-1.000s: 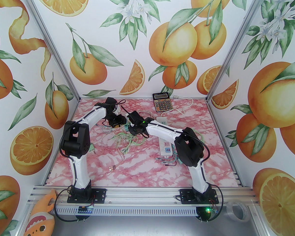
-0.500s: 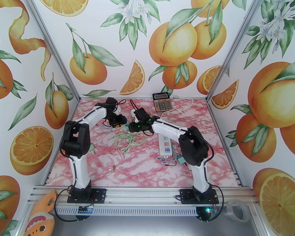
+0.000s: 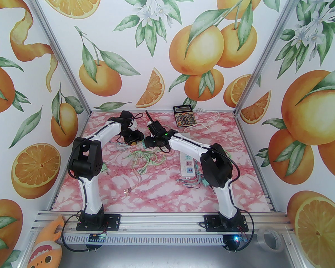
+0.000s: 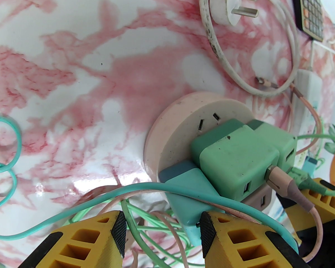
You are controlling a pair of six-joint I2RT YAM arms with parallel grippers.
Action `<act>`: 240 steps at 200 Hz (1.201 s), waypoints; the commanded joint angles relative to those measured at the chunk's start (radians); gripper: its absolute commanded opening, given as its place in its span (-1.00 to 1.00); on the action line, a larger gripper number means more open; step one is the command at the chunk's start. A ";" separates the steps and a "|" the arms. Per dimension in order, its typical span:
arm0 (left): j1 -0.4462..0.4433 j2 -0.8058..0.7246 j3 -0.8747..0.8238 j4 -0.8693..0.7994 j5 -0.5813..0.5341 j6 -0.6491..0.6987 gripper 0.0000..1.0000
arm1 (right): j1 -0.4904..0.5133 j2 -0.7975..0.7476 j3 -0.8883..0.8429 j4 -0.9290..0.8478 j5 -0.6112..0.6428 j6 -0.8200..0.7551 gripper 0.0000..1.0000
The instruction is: Pull the plug off the socket
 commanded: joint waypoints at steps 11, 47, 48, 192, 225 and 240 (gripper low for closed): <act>-0.026 0.078 -0.035 -0.058 -0.056 0.014 -0.03 | 0.024 0.074 0.079 -0.044 0.102 -0.021 0.07; -0.024 0.084 -0.021 -0.061 -0.058 0.011 -0.03 | 0.023 0.081 0.068 -0.056 0.123 -0.015 0.00; -0.024 0.085 -0.021 -0.061 -0.059 0.011 -0.03 | 0.024 0.081 0.068 -0.056 0.121 -0.015 -0.01; 0.000 -0.071 0.059 -0.070 0.006 -0.054 0.21 | -0.047 -0.234 -0.188 0.049 -0.083 0.103 -0.18; 0.009 -0.121 0.052 -0.082 -0.003 -0.037 0.22 | -0.065 -0.244 -0.318 0.143 -0.133 0.206 -0.45; 0.011 -0.139 0.048 -0.091 -0.020 -0.011 0.22 | -0.064 -0.231 -0.346 0.177 -0.151 0.239 -0.46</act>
